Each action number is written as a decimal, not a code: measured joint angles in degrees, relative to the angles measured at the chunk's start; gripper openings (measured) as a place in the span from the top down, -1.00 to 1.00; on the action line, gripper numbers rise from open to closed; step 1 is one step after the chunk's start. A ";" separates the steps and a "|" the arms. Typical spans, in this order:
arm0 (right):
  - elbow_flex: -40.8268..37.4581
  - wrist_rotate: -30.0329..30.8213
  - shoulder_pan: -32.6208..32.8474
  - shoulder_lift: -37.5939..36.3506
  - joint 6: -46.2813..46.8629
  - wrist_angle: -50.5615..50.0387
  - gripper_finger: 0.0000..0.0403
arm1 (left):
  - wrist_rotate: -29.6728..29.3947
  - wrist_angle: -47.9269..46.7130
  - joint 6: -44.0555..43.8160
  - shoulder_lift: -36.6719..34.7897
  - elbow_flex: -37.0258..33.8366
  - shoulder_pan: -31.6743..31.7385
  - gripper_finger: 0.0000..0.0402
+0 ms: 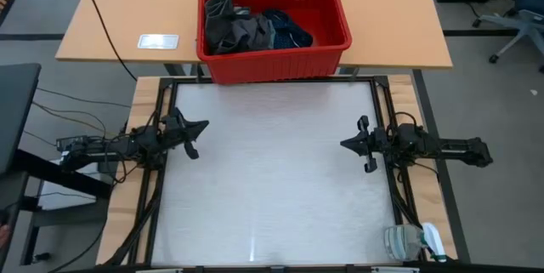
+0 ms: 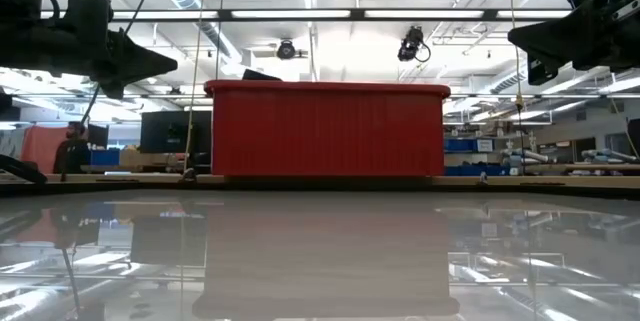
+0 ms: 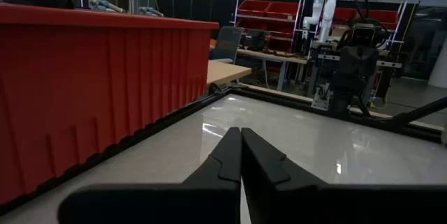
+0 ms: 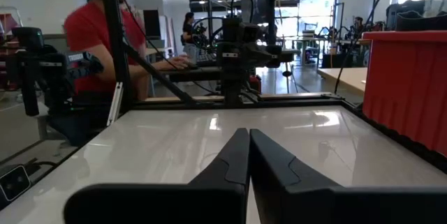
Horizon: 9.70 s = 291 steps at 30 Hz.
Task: Fold laundry
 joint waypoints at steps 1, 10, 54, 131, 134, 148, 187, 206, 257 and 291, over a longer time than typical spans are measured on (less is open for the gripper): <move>0.01 0.00 0.01 -0.01 0.01 0.00 0.91 | 0.00 -0.02 0.01 0.00 0.01 0.01 0.97; 0.01 0.00 -0.01 -0.01 0.00 0.00 0.91 | -0.02 0.01 0.02 0.02 0.02 0.02 0.97; -0.01 0.00 0.01 0.01 0.00 -0.01 0.91 | 0.01 0.01 -0.35 0.01 0.00 -0.16 0.97; 31.83 -6.22 -20.76 52.77 41.05 16.22 0.06 | 18.47 -24.33 -8.46 78.97 80.24 35.46 0.05; 31.82 -6.14 -20.76 52.88 40.59 16.41 0.00 | 19.95 -34.34 -2.68 85.24 86.93 39.26 -0.16; 31.81 -5.93 -20.80 53.01 38.43 15.09 0.00 | 7.30 -42.18 8.00 97.18 93.40 42.51 0.01; 31.79 -2.72 -20.65 53.12 36.54 11.14 -0.09 | 14.37 -61.94 10.21 101.39 110.62 47.59 -0.24; 31.79 -2.92 -20.65 53.12 42.18 10.91 0.11 | 20.40 -61.50 11.50 107.51 112.12 47.36 0.92; 31.77 -9.53 -20.39 53.12 42.49 9.09 0.93 | 61.79 -64.30 2.60 100.32 121.96 5.65 0.94; 31.77 1.73 -13.17 53.14 32.92 -2.52 0.50 | 10.91 -92.91 -11.19 103.36 121.87 5.74 0.13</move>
